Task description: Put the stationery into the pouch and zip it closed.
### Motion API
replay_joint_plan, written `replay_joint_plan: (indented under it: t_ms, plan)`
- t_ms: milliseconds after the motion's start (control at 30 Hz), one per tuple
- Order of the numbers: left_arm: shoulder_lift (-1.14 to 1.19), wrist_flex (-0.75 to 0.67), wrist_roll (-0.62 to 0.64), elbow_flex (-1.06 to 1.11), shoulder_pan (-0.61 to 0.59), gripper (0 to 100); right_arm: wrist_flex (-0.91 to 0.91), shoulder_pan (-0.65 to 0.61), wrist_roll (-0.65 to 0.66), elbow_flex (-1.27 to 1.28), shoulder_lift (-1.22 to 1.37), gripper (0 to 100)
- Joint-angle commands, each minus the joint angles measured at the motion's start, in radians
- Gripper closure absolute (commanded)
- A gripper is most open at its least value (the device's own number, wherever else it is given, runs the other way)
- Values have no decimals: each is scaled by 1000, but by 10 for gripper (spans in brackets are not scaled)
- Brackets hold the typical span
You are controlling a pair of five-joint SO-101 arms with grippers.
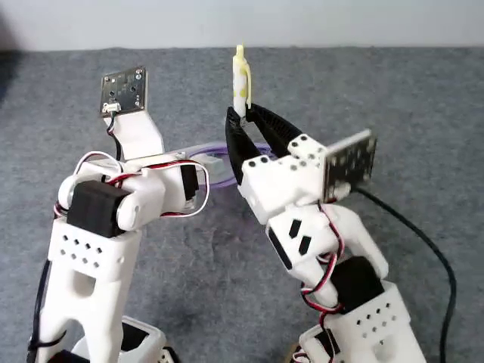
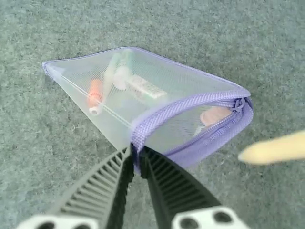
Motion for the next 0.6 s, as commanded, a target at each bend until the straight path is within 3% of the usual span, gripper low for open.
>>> replay_joint_plan:
  t_ms: [0, 267, 433, 567]
  plan:
    - [2, -23, 11, -38, -2, 986, -131, -5, 26, 57, -31, 991]
    - [2, -25, 11, -38, -2, 986, -337, -5, 34, 298, -31, 991]
    - [2, -25, 11, -38, -2, 986, -440, 1, 161, 425, -41, 991]
    - [2, -38, 11, -38, -6, 986, -460, -4, 173, 446, -41, 991]
